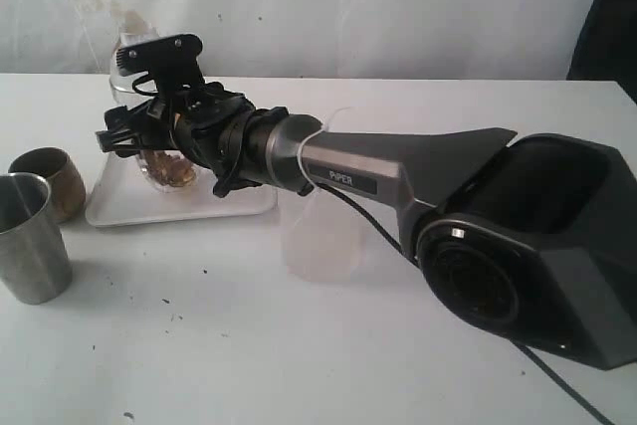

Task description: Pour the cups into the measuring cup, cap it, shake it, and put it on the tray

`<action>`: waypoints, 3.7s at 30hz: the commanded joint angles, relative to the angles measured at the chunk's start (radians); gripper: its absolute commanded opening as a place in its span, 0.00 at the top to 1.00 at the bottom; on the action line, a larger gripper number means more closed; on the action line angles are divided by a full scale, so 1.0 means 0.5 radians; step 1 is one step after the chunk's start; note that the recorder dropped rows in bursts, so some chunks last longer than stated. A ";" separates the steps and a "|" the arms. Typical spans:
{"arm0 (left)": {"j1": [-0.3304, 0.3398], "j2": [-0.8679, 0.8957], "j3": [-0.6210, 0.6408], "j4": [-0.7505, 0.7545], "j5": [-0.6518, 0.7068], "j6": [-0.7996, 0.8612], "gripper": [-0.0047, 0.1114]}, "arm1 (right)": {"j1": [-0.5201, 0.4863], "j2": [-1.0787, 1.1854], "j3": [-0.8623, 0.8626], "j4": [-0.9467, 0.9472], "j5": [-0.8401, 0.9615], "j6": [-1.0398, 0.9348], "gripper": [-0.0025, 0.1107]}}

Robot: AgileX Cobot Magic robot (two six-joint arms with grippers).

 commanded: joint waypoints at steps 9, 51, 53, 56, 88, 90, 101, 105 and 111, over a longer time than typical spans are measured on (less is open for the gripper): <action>-0.001 -0.008 0.012 0.006 -0.010 -0.012 0.96 | 0.031 -0.087 0.012 -0.010 0.007 -0.099 0.12; -0.001 -0.008 0.012 0.001 0.007 -0.012 0.96 | -0.054 -1.180 1.066 -0.021 -0.615 -0.137 0.81; -0.001 -0.008 0.012 0.001 0.007 -0.012 0.96 | -0.139 -1.243 1.078 -0.021 -0.796 -0.107 0.97; -0.001 -0.008 0.012 0.001 0.020 -0.012 0.96 | -0.314 -1.265 1.078 -0.021 -1.097 0.091 0.98; -0.001 -0.008 0.012 -0.054 0.057 -0.019 0.96 | -1.602 -4.917 4.007 3.745 0.410 -3.784 0.98; -0.001 -0.008 0.012 -0.016 0.057 0.016 0.96 | -1.602 -4.917 4.007 3.745 0.410 -3.784 0.98; -0.001 -0.008 0.012 0.067 0.057 0.037 0.96 | -1.602 -4.917 4.007 3.745 0.410 -3.784 0.98; -0.001 -0.008 0.012 0.087 0.049 0.119 0.96 | -1.602 -4.917 4.007 3.745 0.410 -3.784 0.98; -0.001 -0.008 0.012 -0.214 0.182 0.644 0.96 | -1.602 -4.917 4.007 3.745 0.410 -3.784 0.98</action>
